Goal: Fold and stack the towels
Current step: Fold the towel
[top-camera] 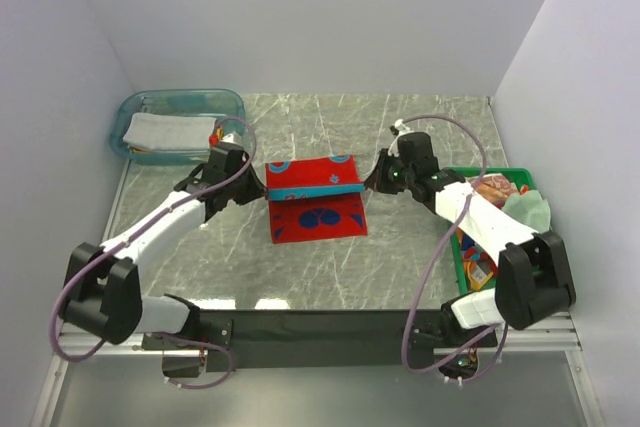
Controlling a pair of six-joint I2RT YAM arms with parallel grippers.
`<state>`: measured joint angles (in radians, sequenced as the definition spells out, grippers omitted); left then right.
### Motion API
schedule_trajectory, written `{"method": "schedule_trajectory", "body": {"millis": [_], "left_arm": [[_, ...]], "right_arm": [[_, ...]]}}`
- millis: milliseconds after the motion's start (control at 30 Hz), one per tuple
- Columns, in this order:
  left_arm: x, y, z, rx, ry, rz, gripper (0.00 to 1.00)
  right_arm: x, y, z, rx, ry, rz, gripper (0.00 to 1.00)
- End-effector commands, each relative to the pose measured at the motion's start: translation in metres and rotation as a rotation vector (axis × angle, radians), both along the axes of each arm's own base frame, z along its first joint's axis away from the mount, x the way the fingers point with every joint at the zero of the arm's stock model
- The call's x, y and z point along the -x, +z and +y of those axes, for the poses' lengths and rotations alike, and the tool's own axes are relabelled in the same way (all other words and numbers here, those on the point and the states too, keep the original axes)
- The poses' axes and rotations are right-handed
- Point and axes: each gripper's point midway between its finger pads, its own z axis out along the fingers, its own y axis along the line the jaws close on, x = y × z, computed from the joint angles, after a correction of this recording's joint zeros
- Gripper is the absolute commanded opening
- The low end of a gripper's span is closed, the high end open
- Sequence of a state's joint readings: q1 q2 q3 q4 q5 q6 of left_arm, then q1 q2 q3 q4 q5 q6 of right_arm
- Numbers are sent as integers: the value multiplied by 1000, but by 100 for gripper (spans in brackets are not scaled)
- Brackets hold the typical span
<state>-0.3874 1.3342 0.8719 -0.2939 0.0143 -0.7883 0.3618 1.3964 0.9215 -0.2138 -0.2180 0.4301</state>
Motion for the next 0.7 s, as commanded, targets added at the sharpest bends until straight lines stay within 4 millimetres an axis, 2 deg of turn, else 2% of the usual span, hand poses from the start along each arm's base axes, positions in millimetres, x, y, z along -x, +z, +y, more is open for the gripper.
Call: {"method": "schedule_trajectory", "body": {"millis": [0,33,133,200,233,267,400,467,533,667], "left_arm": [[4,18,21,-81,54,-35,1],[6,24,20,-70,53,-51,1],[17,21,13,-39,31,-47,1],[25,7,9,-27,18,-25,1],[33,-10,10,-39,16,7,1],[33,-14,8,-28,16,7,1],[39,-61,7,-55,11,94,1],[44,-78,6,-70,10,131,1],[49,-91,5,-80,5,150,2],[57,-96,5,-93,10,161,7]], "right_arm": [[-4,21,-21,38,-75,-52,0],[-1,26,-21,27,-72,-66,0],[9,22,-22,15,-70,-60,0],[15,8,-22,14,-61,-40,0],[17,0,-23,18,-61,-29,0],[19,-11,-23,21,-61,-13,0],[22,-56,-23,48,-53,77,0],[23,-70,-21,50,-51,96,0],[27,-85,-21,54,-44,135,0],[39,-96,-19,47,-19,186,0]]}}
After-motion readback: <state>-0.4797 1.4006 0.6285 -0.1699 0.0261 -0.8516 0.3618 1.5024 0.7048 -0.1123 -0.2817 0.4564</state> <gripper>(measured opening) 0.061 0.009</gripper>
